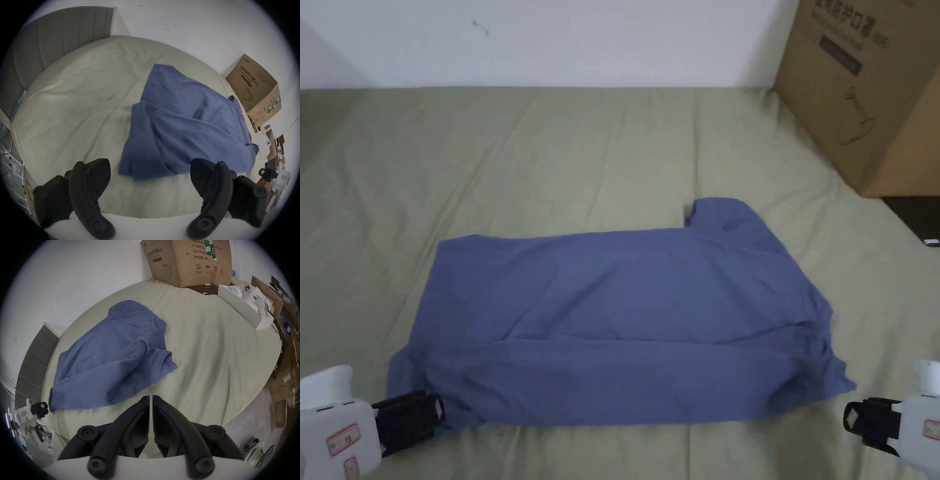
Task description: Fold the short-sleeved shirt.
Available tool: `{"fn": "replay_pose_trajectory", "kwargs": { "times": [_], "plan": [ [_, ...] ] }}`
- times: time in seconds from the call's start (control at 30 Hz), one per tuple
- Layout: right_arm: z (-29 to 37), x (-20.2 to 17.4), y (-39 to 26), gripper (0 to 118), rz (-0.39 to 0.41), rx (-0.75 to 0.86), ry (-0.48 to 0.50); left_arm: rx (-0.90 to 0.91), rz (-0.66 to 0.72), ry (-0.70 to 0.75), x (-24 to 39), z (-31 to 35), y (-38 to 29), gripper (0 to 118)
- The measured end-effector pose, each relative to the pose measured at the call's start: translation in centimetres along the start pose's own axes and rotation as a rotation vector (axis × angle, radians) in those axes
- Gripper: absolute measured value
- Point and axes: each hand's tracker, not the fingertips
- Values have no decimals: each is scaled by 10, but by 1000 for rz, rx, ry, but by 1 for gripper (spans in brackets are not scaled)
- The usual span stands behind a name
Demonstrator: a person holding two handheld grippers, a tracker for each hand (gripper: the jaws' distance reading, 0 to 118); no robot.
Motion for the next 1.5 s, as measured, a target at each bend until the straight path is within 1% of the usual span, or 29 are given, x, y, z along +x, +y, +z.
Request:
{"fn": "replay_pose_trajectory", "kwargs": {
  "times": [0.03, 0.07, 0.1, 0.13, 0.17, 0.2, 0.23, 0.27, 0.33, 0.4, 0.5, 0.53, 0.57, 0.6, 0.63, 0.67, 0.73, 0.83, 0.87, 0.93, 1.03, 1.13, 1.27, 1.3, 1.33, 1.37, 1.4, 1.43, 1.5],
  "plan": [
    [1, 1, 0, 4, -6, 3, -7, -36, 3, 19, 3, -12, 0, 96],
    [1, 1, 0, 4, -7, 4, -12, -91, -12, 51, 5, -24, -1, 77],
    [0, 6, 3, 7, -6, 6, -13, -124, -18, 75, 7, -32, -4, 63],
    [-3, 12, 7, 18, -5, 8, -13, -125, -43, 115, 10, -39, -9, 62],
    [-5, 13, 11, 46, -5, 8, -13, -77, -75, 114, 12, -35, -9, 59],
    [-9, 14, 16, 72, -7, 3, -22, -79, -67, 109, 15, -28, -7, 47],
    [-16, 15, 22, 90, -11, -3, -33, -75, -72, 82, 14, -23, -5, 29],
    [-23, 15, 26, 95, -9, -6, -35, -66, -68, 46, 11, -22, -2, 9],
    [-48, 16, 42, 95, 8, -3, -60, -88, -36, -2, 10, -25, 3, 9],
    [-74, 12, 54, 95, 40, -68, -144, -94, -91, 44, 17, -20, 5, 9],
    [-117, 7, 60, 89, 119, -161, -208, -91, -128, 58, 23, -16, 3, 9],
    [-121, -3, 59, 88, 127, -187, -233, -92, -131, 58, 23, -15, 3, 9],
    [-115, -12, 60, 87, 146, -149, -257, -93, -130, 56, 22, -13, 3, 9],
    [-107, -21, 61, 77, 210, -121, -246, -91, -129, 53, 20, -10, 4, 9],
    [-103, -29, 59, 55, 242, -109, -225, -88, -125, 47, 14, -11, 7, 9],
    [-103, -33, 59, 25, 258, -111, -230, -88, -124, 42, 12, -9, 9, 9],
    [-105, -31, 61, 13, 238, -141, -198, -79, -130, 33, 9, -2, 11, 9],
    [-82, -18, 62, 11, 96, -90, -158, -66, -143, 19, 4, 16, 14, 9],
    [-71, -13, 61, 11, 71, -71, -143, -66, -145, 14, 1, 22, 14, 9],
    [-46, -2, 56, 11, 74, -50, -137, -79, -179, 7, -1, 32, 10, 9],
    [-19, 12, 38, 11, 70, -48, -145, -93, -275, 80, -5, 46, -5, 8],
    [-15, 27, 8, 11, 39, -119, -141, -121, -261, 58, -16, 50, -24, 8],
    [-24, 33, -29, 11, 42, -152, -172, -150, -265, 74, -22, 41, -43, 9],
    [-24, 32, -33, 13, 39, -149, -171, -151, -251, 73, -21, 40, -45, 11],
    [-21, 31, -34, 22, 45, -131, -156, -141, -246, 72, -20, 40, -45, 23],
    [-17, 30, -34, 61, 54, -118, -144, -132, -247, 77, -18, 41, -43, 59],
    [-12, 28, -31, 91, 69, -124, -150, -121, -252, 91, -15, 44, -40, 85],
    [-7, 25, -28, 99, 91, -125, -161, -108, -265, 111, -12, 48, -36, 98],
    [10, 18, -19, 99, 134, -61, -151, -65, -262, 95, -9, 60, -27, 96]
  ]
}}
